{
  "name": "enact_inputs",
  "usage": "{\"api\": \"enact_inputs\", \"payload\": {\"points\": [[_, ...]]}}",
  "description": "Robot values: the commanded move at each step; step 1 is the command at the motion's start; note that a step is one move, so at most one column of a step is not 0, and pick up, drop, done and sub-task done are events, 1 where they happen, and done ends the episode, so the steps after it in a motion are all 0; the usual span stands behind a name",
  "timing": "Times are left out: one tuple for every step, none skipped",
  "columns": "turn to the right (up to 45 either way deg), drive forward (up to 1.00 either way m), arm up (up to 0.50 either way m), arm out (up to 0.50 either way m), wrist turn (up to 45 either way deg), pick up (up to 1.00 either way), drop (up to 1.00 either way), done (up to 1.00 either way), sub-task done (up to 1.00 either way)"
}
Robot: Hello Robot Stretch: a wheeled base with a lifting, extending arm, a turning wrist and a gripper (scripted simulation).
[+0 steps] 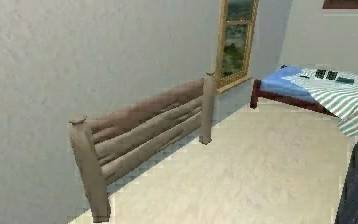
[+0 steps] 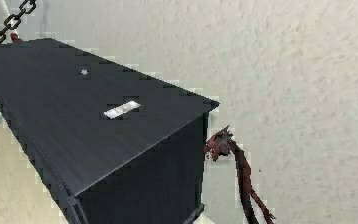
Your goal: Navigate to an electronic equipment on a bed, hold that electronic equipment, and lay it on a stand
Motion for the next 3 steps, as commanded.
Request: {"api": "enact_inputs", "payload": {"points": [[0.0, 0.4, 0.0, 0.0, 0.0, 0.0, 0.0, 0.0, 0.0], [42.0, 0.0, 0.0, 0.0, 0.0, 0.0, 0.0, 0.0, 0.0], [0.0, 1.0, 0.0, 0.0, 0.0, 0.0, 0.0, 0.0, 0.0]]}}
